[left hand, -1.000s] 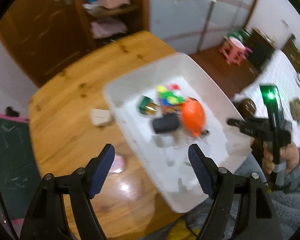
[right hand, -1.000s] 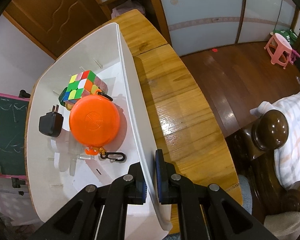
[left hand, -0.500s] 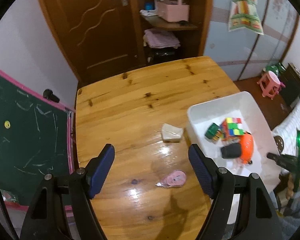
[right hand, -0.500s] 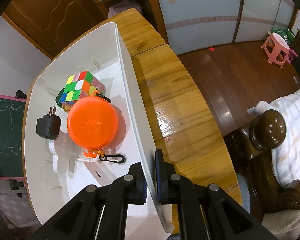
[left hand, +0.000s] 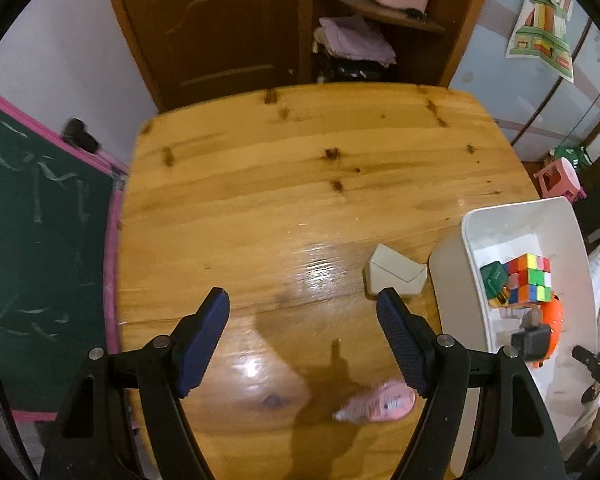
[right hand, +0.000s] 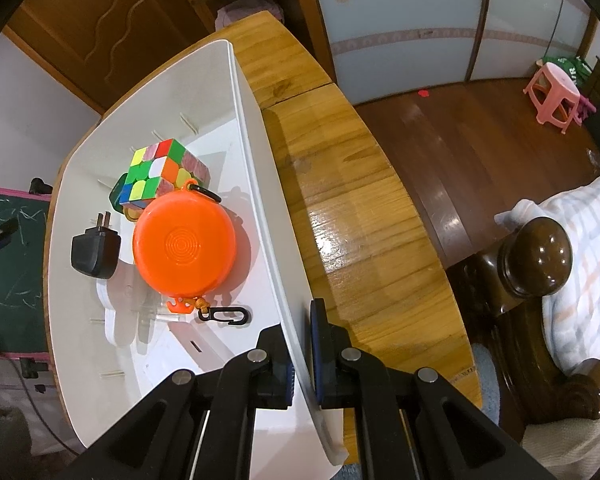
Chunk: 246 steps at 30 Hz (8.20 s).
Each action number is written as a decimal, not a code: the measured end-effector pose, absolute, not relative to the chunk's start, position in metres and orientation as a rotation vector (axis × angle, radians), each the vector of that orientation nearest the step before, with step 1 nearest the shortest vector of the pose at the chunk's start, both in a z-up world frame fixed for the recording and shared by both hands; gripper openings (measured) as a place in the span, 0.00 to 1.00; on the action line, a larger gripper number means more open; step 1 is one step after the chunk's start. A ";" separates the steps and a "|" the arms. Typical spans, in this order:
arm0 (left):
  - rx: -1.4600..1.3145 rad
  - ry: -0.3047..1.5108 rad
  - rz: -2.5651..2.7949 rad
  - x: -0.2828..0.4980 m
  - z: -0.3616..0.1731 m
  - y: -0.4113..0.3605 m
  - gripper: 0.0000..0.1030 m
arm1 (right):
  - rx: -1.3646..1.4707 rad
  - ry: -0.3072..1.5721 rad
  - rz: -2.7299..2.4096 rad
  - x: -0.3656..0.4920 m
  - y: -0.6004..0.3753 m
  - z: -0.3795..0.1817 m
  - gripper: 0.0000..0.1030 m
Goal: Organize rigid objects
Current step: 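Withdraw the left gripper and move it to the beige wedge object, then grasp the beige wedge-shaped object with the left gripper, then carry the beige object into the bin and open the left gripper, then withdraw the left gripper and move it to the pink tape dispenser, then grasp the pink tape dispenser with the left gripper, then carry the pink dispenser into the bin and open the left gripper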
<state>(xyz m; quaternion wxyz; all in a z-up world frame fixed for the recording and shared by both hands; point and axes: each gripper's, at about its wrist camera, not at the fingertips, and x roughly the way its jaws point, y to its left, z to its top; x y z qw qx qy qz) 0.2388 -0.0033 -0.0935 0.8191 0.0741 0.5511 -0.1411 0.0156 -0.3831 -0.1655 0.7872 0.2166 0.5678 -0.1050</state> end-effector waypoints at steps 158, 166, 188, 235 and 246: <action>0.262 0.901 -0.324 0.095 -0.006 -0.052 0.85 | 0.497 1.224 -0.219 0.017 -0.386 -0.177 0.07; 0.243 0.996 -0.289 0.098 -0.038 -0.024 0.85 | 0.489 1.228 -0.227 0.018 -0.386 -0.176 0.07; 0.252 1.150 -0.450 0.101 -0.155 -0.022 0.85 | 0.460 1.251 -0.254 0.021 -0.381 -0.178 0.07; 0.304 0.986 -0.661 0.099 -0.087 -0.038 0.68 | 0.490 1.267 -0.248 0.019 -0.384 -0.189 0.07; 0.275 0.896 -0.724 0.090 -0.006 -0.107 0.68 | 0.496 1.252 -0.218 0.016 -0.387 -0.190 0.07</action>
